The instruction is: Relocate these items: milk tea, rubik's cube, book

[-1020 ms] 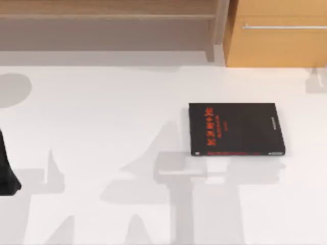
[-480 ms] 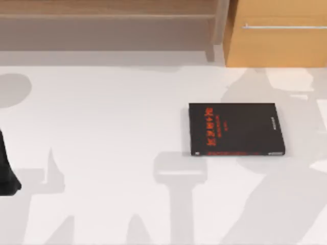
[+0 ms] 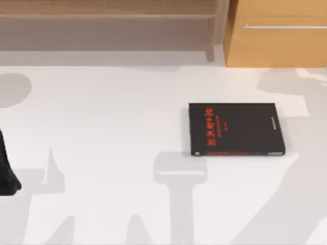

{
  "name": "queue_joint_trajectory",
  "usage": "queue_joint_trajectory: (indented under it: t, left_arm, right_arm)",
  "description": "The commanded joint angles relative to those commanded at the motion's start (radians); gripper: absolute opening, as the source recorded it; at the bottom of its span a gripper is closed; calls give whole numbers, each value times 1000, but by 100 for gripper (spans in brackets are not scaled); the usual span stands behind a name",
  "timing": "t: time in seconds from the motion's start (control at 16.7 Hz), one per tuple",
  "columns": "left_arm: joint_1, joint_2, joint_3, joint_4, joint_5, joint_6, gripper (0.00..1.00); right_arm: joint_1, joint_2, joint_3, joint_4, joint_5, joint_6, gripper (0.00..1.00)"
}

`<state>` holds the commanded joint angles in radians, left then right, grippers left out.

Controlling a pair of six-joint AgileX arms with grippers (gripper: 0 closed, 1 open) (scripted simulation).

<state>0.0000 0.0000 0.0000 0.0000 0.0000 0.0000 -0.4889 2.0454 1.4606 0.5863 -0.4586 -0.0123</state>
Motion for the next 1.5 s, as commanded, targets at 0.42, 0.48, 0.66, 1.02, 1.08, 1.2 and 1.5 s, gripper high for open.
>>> queue_joint_trajectory:
  t: [0.42, 0.48, 0.66, 1.02, 1.08, 1.2, 1.5]
  left_arm:
    - [0, 0, 0, 0, 0, 0, 100]
    - [0, 0, 0, 0, 0, 0, 100]
    - [0, 0, 0, 0, 0, 0, 100]
    - [0, 0, 0, 0, 0, 0, 100]
    - [0, 0, 0, 0, 0, 0, 100]
    - [0, 0, 0, 0, 0, 0, 100]
    - [0, 0, 0, 0, 0, 0, 100]
  right_arm:
    - [13, 40, 62, -22, 13, 0, 100]
    - [15, 50, 76, -27, 16, 0, 100]
    - [24, 83, 127, -45, 25, -1, 100]
    - [28, 99, 153, -55, 29, -1, 92]
    - [28, 99, 153, -55, 29, -1, 85]
    - [28, 99, 153, -55, 29, -1, 70]
    - [28, 99, 153, -55, 29, -1, 32]
